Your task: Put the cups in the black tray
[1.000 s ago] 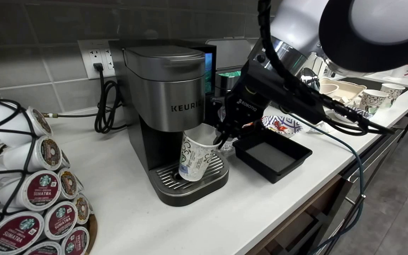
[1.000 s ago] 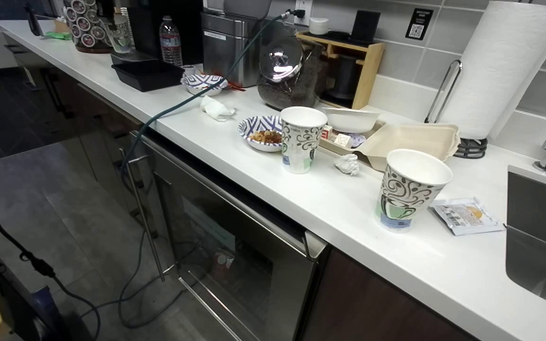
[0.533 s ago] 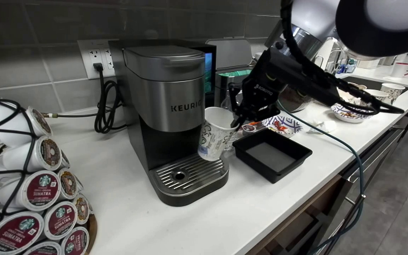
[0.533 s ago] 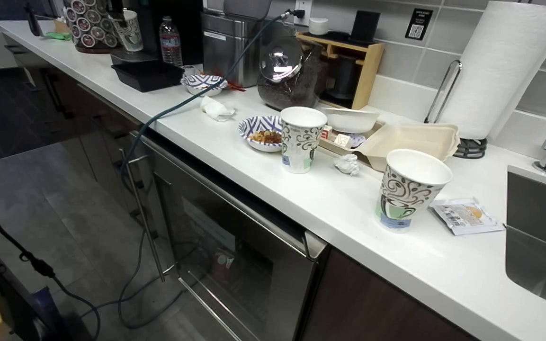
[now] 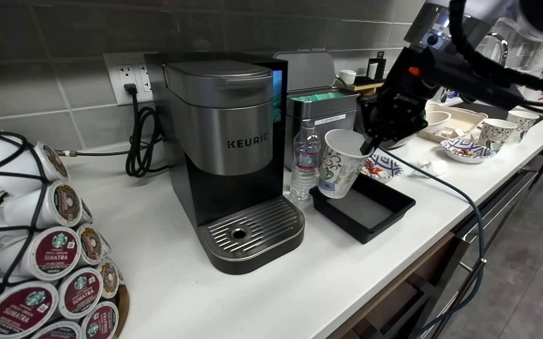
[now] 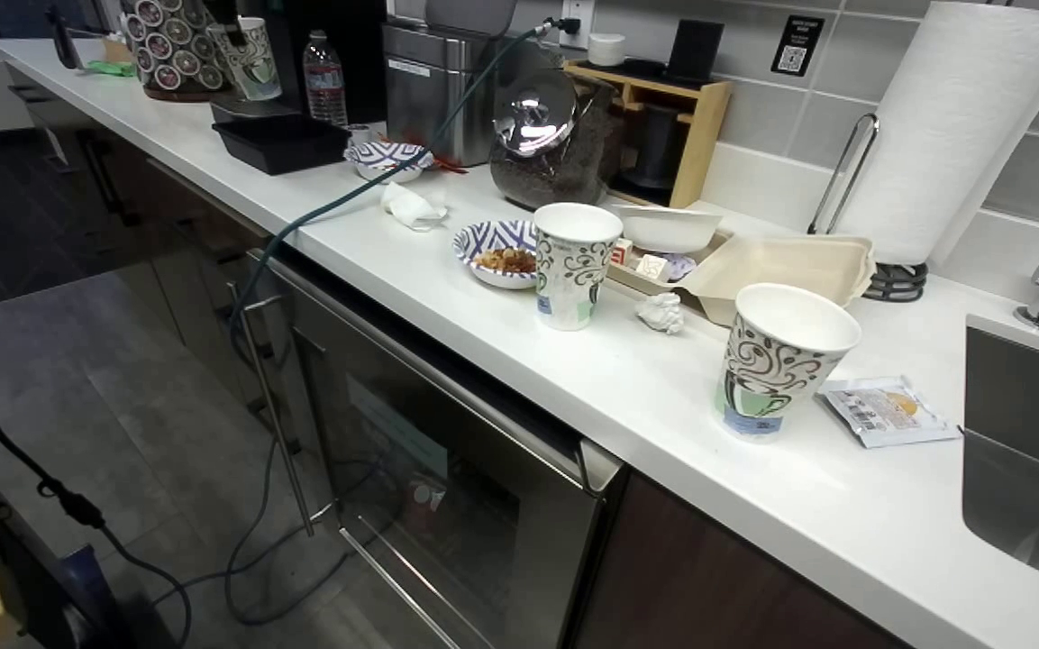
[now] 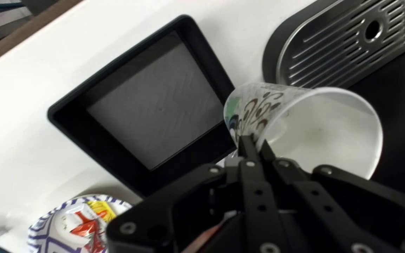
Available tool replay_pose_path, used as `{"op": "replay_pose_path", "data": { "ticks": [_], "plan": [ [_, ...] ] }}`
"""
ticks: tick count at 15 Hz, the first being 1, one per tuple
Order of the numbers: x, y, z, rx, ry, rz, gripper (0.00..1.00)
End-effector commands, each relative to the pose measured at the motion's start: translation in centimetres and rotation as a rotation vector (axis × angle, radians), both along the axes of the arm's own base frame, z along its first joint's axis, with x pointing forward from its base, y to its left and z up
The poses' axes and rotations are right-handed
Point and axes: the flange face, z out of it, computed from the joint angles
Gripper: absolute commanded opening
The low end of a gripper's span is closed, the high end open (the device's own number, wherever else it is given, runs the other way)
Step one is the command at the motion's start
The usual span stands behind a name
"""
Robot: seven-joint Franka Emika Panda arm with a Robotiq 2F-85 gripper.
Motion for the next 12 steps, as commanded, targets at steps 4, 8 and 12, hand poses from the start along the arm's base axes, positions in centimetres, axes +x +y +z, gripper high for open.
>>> {"op": "replay_pose_path", "data": {
  "ticks": [4, 8, 12],
  "plan": [
    [0.0, -4.3, -1.5, -0.177, 0.024, -0.154, 0.01],
    [0.3, -4.1, -4.1, -0.172, 0.122, -0.215, 0.01],
    [0.7, -3.5, -5.6, -0.097, 0.157, -0.273, 0.01]
  ]
}}
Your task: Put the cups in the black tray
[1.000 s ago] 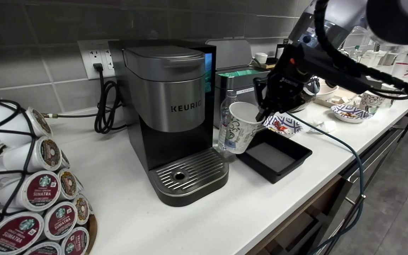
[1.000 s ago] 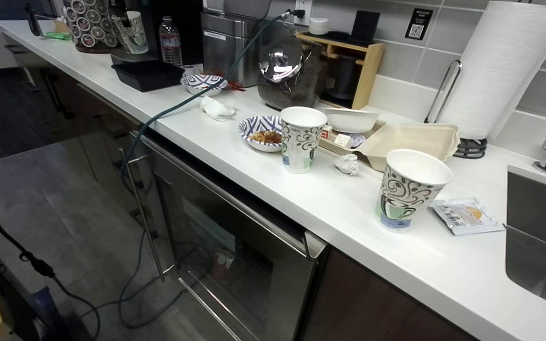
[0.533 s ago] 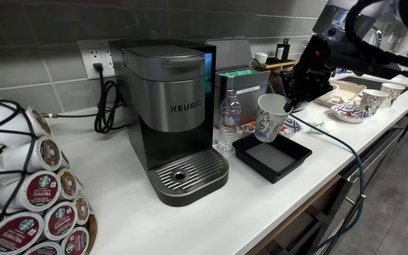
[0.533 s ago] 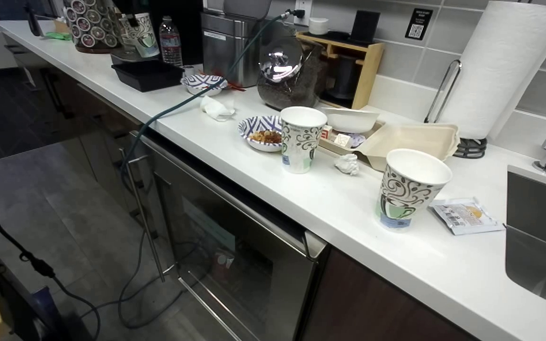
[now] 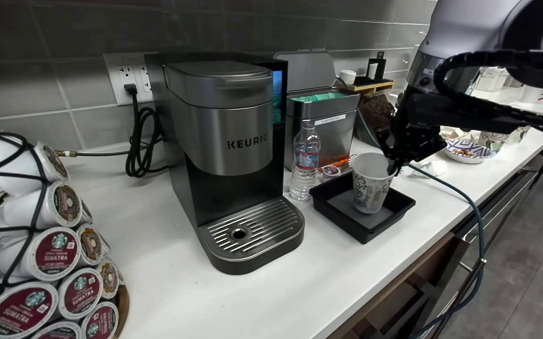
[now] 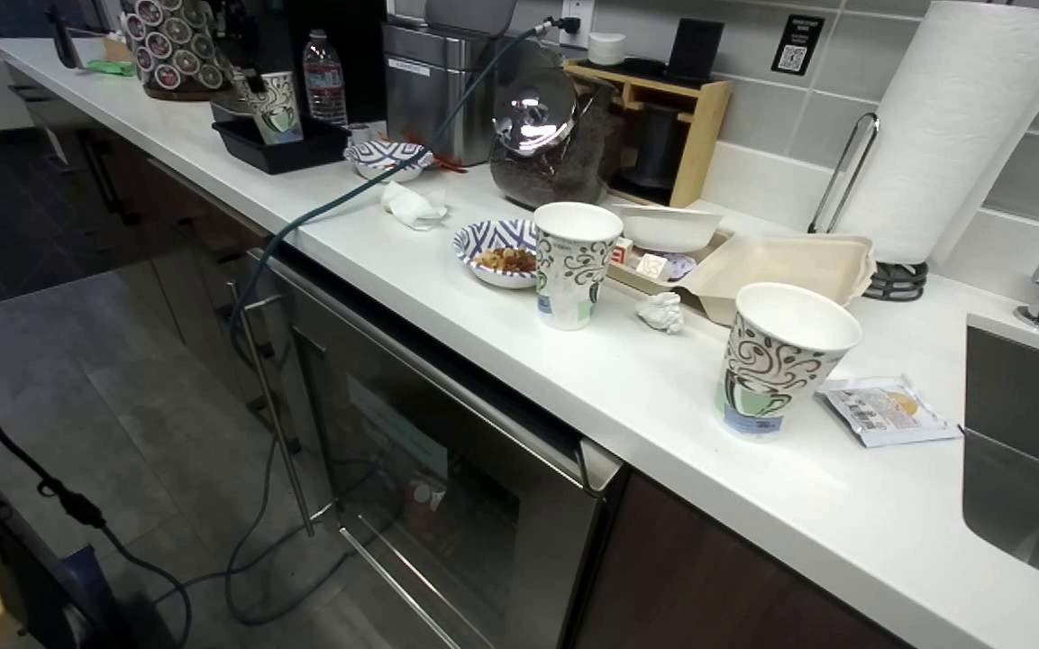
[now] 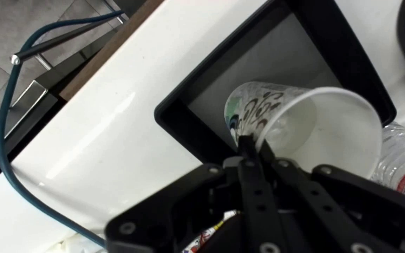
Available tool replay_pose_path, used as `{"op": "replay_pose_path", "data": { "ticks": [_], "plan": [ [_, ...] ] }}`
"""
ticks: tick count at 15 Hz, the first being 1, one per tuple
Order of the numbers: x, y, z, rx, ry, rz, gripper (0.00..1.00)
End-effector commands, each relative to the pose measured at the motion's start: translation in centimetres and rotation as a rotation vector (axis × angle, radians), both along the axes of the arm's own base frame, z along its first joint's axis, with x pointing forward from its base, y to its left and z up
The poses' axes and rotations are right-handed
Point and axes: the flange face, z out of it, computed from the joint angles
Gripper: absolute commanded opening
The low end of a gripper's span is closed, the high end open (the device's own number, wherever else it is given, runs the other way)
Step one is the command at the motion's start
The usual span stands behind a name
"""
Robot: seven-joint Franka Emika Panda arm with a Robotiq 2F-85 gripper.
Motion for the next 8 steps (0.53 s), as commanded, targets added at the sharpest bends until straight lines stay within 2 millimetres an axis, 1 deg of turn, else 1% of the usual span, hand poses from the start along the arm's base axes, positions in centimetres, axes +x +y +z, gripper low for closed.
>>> {"op": "replay_pose_path", "data": {
  "ticks": [1, 4, 8],
  "plan": [
    [0.6, 0.9, -0.6, 0.081, 0.022, -0.083, 0.01],
    [1.3, 1.8, -0.7, 0.149, 0.026, -0.137, 0.01],
    [2.9, 2.8, -0.1, 0.194, -0.013, -0.181, 0.01]
  ]
}}
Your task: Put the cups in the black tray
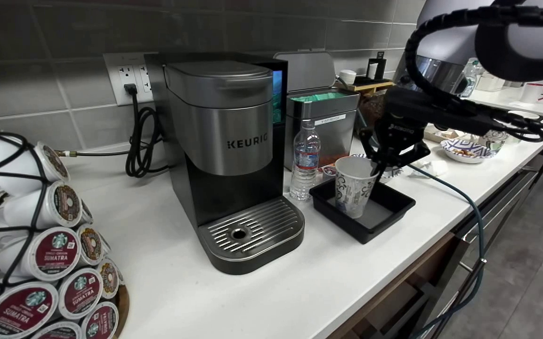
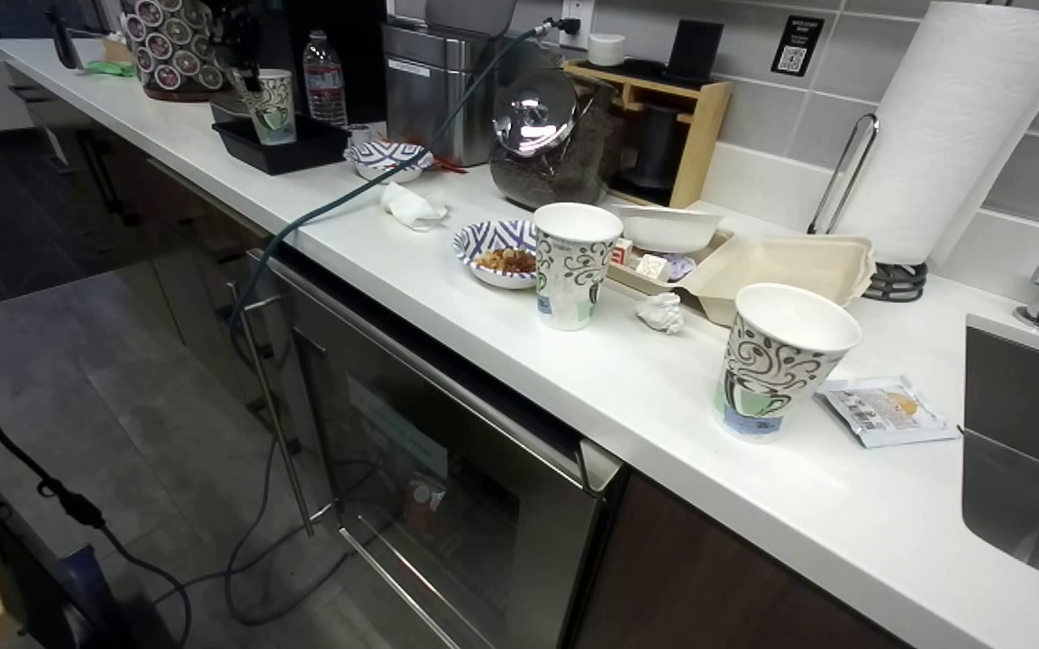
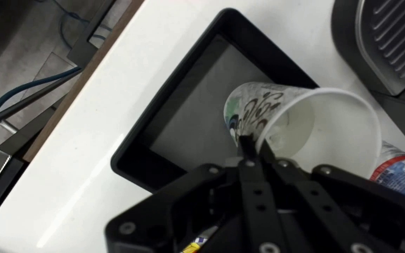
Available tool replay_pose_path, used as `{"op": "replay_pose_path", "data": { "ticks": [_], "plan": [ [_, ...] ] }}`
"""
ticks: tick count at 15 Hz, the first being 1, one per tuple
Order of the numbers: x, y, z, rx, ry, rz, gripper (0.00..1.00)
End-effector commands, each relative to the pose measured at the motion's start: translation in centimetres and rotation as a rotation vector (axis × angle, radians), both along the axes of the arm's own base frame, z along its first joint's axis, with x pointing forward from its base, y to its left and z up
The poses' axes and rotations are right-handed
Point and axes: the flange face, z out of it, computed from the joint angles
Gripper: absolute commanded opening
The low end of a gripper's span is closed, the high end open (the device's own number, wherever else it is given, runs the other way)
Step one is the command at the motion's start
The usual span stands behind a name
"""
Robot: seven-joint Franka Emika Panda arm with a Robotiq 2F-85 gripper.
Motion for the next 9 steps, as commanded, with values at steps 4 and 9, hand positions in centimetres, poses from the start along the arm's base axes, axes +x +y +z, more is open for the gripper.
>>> {"op": "replay_pose_path", "data": {
  "ticks": [4, 9],
  "plan": [
    [2.6, 1.7, 0.0, 0.047, -0.056, -0.080, 0.01],
    [3.5, 2.1, -1.2, 0.043, -0.045, -0.105, 0.01]
  ]
}}
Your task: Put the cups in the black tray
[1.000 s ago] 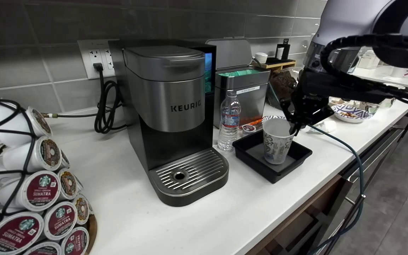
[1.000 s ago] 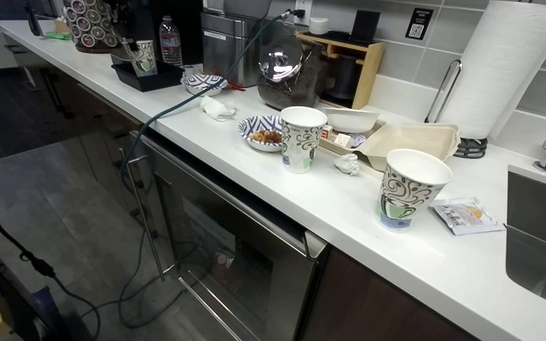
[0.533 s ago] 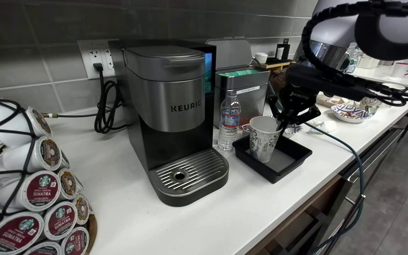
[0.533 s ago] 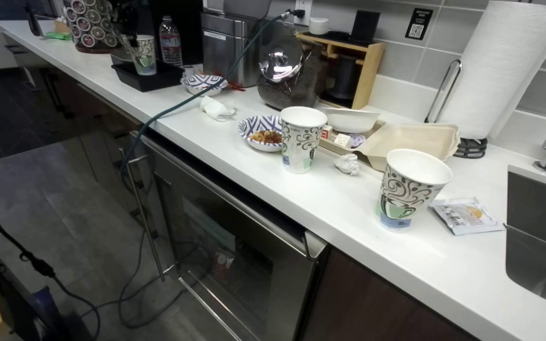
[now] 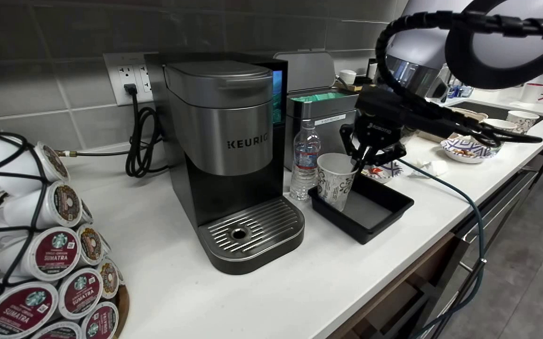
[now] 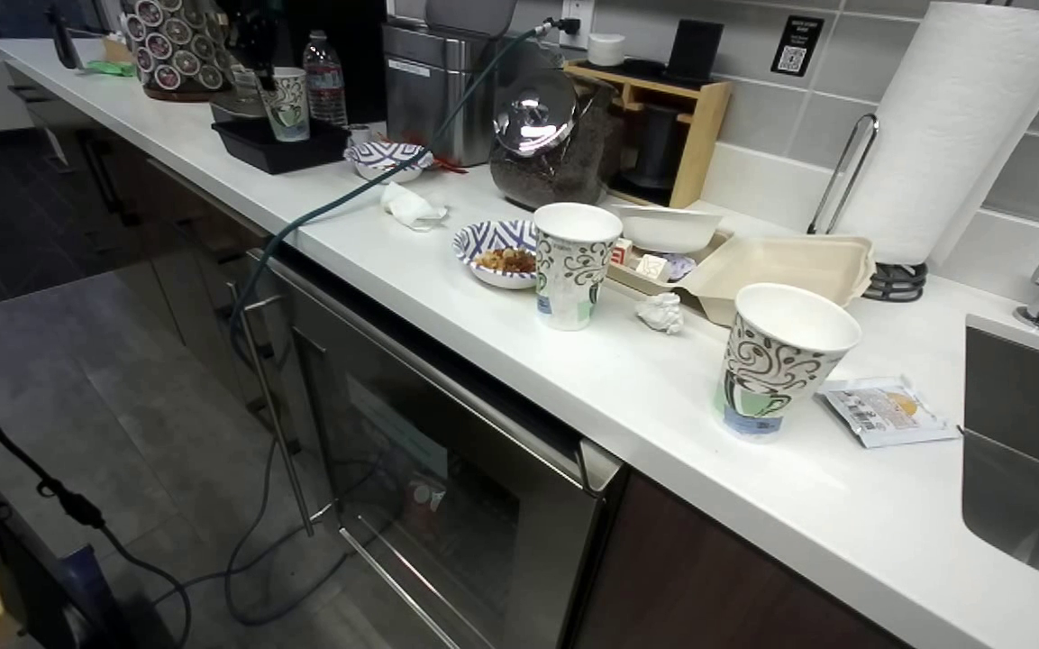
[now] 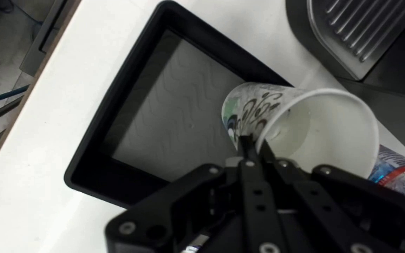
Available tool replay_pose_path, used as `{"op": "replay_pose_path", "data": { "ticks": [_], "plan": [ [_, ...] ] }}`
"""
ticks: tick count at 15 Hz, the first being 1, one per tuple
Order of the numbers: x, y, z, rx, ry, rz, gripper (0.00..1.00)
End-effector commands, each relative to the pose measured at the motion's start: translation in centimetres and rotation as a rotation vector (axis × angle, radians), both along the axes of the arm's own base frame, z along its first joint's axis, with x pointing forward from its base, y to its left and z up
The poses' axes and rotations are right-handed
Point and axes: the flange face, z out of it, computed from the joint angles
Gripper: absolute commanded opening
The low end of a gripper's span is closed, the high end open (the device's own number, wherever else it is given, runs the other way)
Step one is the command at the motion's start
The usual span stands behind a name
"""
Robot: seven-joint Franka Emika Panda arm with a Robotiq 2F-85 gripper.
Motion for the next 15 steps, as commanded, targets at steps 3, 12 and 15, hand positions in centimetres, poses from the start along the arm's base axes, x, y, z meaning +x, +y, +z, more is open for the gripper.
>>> {"op": "replay_pose_path", "data": {
  "ticks": [3, 12, 15],
  "plan": [
    [1.3, 0.3, -1.2, -0.005, -0.007, -0.049, 0.01],
    [0.4, -1.7, 2.4, 0.014, 0.020, -0.014, 0.67],
    [-0.6, -4.0, 5.5, -0.012, -0.003, 0.076, 0.89]
  ]
}}
